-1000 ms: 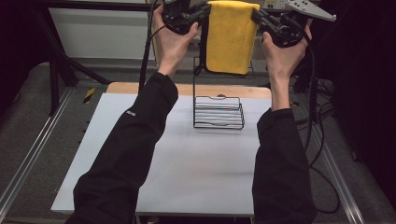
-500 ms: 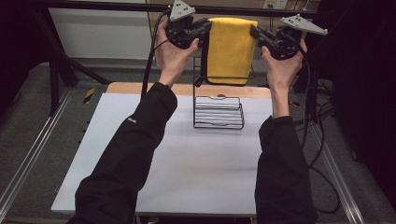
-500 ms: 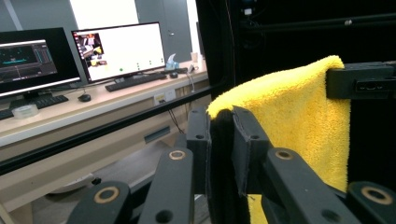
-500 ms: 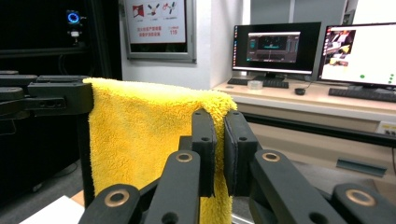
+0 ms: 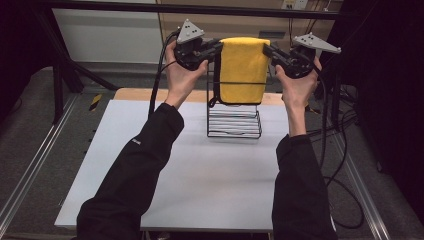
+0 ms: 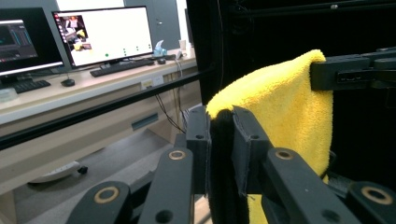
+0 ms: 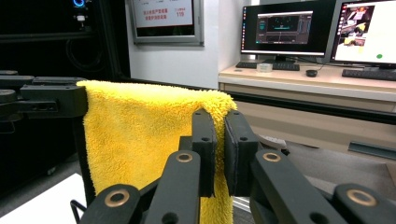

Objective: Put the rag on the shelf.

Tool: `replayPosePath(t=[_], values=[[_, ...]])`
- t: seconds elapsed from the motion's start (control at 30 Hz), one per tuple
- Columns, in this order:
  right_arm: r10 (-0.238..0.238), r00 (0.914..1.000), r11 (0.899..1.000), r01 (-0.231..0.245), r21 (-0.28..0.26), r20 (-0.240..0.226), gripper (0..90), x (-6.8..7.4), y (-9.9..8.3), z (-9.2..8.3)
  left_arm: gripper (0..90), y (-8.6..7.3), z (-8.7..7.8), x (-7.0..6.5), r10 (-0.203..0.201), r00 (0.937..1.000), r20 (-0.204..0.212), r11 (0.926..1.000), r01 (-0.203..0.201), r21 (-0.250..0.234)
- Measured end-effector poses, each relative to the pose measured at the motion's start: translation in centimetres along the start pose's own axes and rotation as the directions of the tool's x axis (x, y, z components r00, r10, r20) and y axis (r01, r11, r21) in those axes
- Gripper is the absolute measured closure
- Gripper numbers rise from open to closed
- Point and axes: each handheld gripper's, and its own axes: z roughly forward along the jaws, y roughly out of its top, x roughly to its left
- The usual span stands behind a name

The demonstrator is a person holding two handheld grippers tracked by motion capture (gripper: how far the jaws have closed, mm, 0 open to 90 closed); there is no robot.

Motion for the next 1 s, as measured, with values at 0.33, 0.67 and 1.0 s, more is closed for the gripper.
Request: replayPosePath(t=[0.33, 0.67, 1.0], values=[[0.0, 1.0, 1.0, 0.0, 0.018, -0.003, 83.9, 0.4, -1.2, -0.4, 77.7, -0.9, -0.5, -0.4, 0.006, 0.9998, 0.02, 0.9997, -0.007, 0.023], [0.001, 0.9998, 1.0, 0.0, 0.03, -0.02, 83.7, 0.7, -1.6, -1.4, 77.6, -1.2, -1.5, -1.1, 0.021, 0.9988, 0.045, 0.9993, -0.022, 0.031], [-0.008, 0.9995, 0.998, 0.01, 0.058, -0.031, 83.5, 1.3, -2.2, -2.6, 76.8, -1.8, -2.5, -2.2, 0.046, 0.9971, 0.061, 0.9959, -0.05, 0.076]])
